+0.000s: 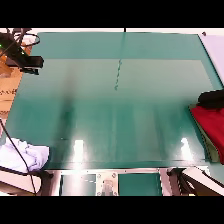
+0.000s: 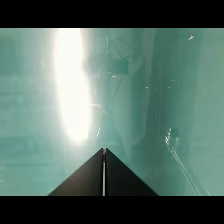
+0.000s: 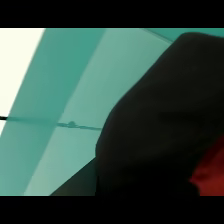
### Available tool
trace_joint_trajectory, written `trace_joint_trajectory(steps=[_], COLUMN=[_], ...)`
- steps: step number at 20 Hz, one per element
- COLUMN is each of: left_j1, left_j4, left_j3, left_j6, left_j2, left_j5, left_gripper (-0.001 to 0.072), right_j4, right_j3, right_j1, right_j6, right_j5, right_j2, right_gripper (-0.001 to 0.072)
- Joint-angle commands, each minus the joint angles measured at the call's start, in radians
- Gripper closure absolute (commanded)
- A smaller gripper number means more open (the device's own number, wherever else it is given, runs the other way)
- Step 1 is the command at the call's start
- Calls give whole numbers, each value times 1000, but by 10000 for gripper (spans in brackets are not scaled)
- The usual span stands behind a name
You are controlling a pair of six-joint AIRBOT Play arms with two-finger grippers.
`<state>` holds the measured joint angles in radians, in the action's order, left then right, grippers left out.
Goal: Fold the shirts.
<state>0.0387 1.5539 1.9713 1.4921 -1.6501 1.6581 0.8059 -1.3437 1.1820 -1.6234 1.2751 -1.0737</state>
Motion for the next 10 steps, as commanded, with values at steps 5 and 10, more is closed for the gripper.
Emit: trace_joint_trajectory(steps=[5, 10], left_j1=[1, 1], left_j4=[-24, -48], left_j3=[0, 0], left_j6=[0, 0], left_j2=[0, 0], left_j5=[0, 0], left_gripper=[685, 685], right_j4=[250, 477], right_j3=[129, 260], right_j1=[172, 220], right_j6=[-72, -79], right_j5=[185, 213], right_j2=[31, 35], right_gripper=[690, 679])
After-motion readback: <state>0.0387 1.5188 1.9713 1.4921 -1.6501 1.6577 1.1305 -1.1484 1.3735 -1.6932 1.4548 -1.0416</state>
